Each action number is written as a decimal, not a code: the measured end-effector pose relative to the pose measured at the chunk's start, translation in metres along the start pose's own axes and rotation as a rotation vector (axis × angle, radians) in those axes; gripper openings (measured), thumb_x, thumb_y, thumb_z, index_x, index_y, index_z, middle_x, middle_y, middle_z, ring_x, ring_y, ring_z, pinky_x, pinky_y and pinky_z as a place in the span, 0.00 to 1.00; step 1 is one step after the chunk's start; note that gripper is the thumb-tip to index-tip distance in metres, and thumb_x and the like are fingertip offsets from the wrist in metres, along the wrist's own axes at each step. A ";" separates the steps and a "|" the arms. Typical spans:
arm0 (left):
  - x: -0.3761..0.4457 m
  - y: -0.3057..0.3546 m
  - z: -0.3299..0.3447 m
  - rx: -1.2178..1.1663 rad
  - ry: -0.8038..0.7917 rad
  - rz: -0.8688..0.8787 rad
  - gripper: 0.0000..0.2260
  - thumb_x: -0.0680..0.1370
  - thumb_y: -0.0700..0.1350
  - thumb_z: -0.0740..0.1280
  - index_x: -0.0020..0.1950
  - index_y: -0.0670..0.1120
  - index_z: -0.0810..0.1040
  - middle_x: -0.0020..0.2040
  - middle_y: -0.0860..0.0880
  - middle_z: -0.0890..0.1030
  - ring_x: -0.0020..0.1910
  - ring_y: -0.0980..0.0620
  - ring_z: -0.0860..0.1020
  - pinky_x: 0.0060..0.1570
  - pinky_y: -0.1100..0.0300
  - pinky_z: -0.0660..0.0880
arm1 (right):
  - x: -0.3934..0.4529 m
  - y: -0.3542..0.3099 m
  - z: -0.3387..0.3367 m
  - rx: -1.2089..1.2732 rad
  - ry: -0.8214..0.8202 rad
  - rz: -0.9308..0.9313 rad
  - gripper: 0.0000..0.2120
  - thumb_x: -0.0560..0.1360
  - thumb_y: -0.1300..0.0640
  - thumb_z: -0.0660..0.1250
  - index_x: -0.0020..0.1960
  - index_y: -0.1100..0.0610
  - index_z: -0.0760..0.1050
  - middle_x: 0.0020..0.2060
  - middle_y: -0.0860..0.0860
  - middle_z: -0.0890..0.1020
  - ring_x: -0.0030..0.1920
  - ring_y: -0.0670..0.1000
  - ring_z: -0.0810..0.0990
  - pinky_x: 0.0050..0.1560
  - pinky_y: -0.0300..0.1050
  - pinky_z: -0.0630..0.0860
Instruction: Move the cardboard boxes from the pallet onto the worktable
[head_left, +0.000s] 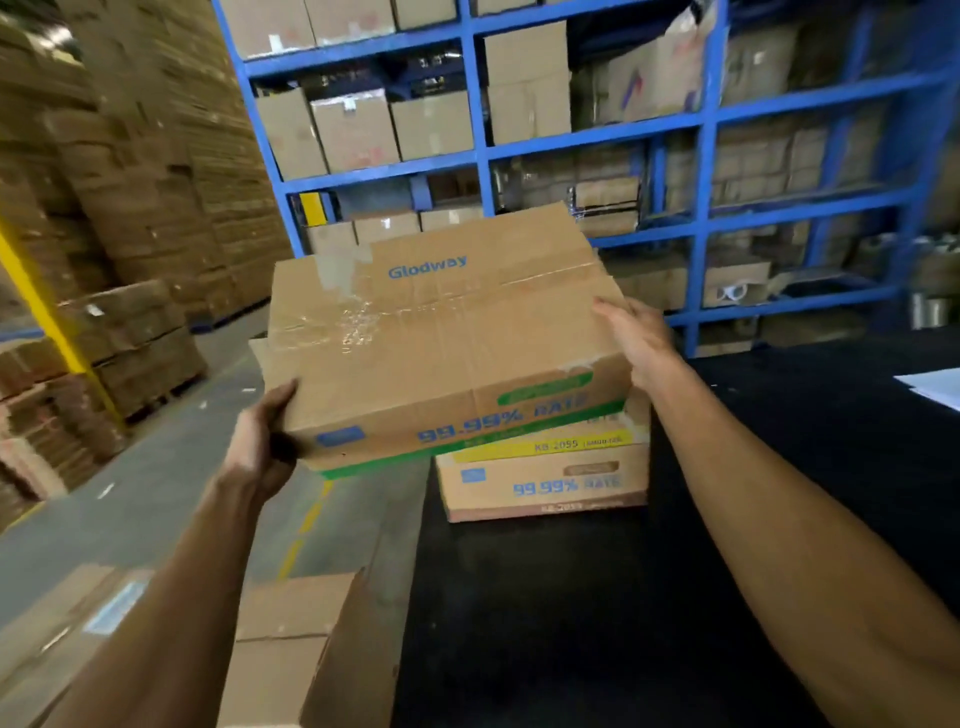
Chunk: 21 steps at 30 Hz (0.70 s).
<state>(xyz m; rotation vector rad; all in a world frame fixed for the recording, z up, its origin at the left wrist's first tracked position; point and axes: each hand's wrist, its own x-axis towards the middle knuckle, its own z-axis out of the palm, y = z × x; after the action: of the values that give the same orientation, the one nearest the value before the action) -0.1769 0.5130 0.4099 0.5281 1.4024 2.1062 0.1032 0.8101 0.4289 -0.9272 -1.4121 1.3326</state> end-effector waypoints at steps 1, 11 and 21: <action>0.015 -0.001 0.012 -0.016 -0.005 0.012 0.11 0.82 0.45 0.63 0.51 0.49 0.85 0.47 0.53 0.88 0.40 0.54 0.86 0.45 0.59 0.77 | 0.014 -0.003 -0.004 0.016 0.016 -0.002 0.20 0.70 0.43 0.72 0.58 0.50 0.82 0.54 0.50 0.84 0.56 0.55 0.81 0.63 0.56 0.77; 0.163 -0.037 0.116 -0.012 -0.076 -0.006 0.19 0.82 0.46 0.61 0.39 0.53 0.89 0.45 0.52 0.88 0.41 0.53 0.86 0.51 0.54 0.76 | 0.146 0.005 -0.036 0.060 0.099 -0.029 0.07 0.74 0.50 0.66 0.47 0.46 0.83 0.46 0.49 0.83 0.51 0.56 0.80 0.53 0.50 0.75; 0.251 -0.067 0.141 0.084 -0.057 -0.014 0.09 0.82 0.48 0.60 0.52 0.50 0.81 0.39 0.54 0.86 0.37 0.55 0.83 0.42 0.60 0.77 | 0.206 0.059 -0.020 0.086 0.151 -0.021 0.12 0.76 0.47 0.65 0.55 0.49 0.83 0.52 0.51 0.83 0.53 0.53 0.79 0.45 0.45 0.72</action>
<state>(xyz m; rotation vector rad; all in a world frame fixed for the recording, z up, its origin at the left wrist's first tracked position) -0.2720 0.7931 0.4069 0.6052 1.4626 2.0126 0.0641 1.0192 0.3978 -0.9328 -1.2370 1.2706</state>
